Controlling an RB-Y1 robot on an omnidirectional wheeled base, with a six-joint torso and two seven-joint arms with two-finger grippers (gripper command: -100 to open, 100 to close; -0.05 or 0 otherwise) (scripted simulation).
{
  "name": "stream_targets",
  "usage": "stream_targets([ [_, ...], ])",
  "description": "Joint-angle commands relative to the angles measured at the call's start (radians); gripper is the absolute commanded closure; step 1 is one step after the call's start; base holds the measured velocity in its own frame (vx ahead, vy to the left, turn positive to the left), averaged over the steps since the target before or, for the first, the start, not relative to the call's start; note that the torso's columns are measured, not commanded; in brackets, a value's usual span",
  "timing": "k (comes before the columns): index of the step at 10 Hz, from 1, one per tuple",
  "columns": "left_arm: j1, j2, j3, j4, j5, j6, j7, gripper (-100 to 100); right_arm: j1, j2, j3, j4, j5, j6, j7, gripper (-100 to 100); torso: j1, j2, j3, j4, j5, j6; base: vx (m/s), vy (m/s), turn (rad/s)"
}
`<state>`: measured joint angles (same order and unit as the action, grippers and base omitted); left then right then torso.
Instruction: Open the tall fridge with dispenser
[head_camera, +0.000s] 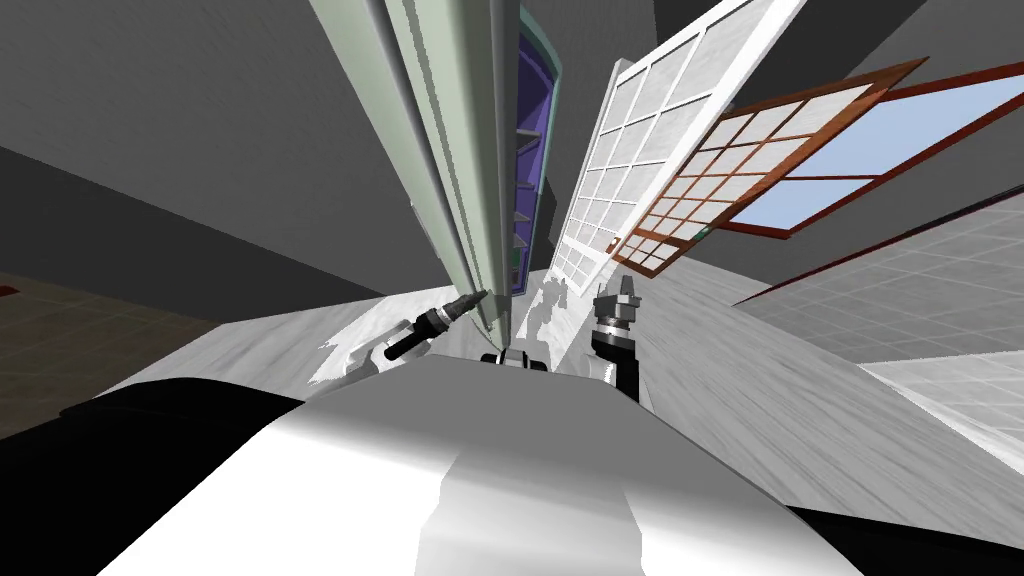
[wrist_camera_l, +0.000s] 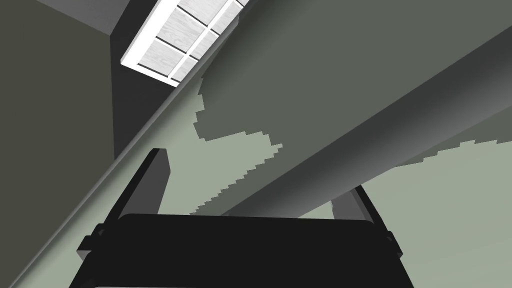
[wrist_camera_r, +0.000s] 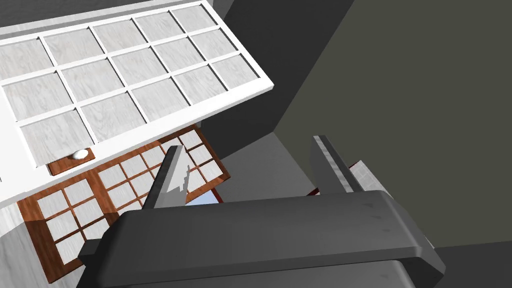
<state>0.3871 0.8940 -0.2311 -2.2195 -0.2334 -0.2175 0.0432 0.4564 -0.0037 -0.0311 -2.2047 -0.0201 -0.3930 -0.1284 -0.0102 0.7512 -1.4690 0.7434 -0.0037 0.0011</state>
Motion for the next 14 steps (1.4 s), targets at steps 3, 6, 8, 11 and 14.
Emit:
stream_targets([
  [3,-0.096,-0.006,0.08,0.107,0.049,0.056,0.044,-100,0.0,0.0,0.0,0.0,0.0,0.0,0.0,0,0.003,-0.004,-0.002,-0.001,0.0,0.001,-0.206,0.033,-0.374],
  [6,-0.16,-0.003,0.156,0.187,0.09,0.107,0.078,-100,0.001,0.0,0.0,0.0,0.0,0.0,0.0,0,0.005,-0.008,-0.004,-0.002,0.002,-0.001,-0.18,0.026,-0.351],
  [8,-0.192,-0.002,0.193,0.227,0.111,0.133,0.095,-100,0.0,0.0,0.0,0.0,0.0,0.0,0.0,0,0.005,-0.006,-0.003,-0.002,0.001,0.0,-0.235,-0.005,-0.363],
  [11,-0.256,0.0,0.269,0.308,0.152,0.185,0.129,-100,0.001,0.0,0.0,0.0,0.0,0.0,0.0,0,0.002,-0.008,-0.004,-0.002,0.0,0.001,-0.165,-0.003,-0.332],
  [14,-0.235,-0.011,0.254,0.314,0.136,0.176,0.114,0,0.001,0.0,-0.001,0.0,0.0,0.0,0.0,0,0.002,-0.011,-0.006,-0.003,0.0,0.001,-0.027,0.013,-0.016],
])
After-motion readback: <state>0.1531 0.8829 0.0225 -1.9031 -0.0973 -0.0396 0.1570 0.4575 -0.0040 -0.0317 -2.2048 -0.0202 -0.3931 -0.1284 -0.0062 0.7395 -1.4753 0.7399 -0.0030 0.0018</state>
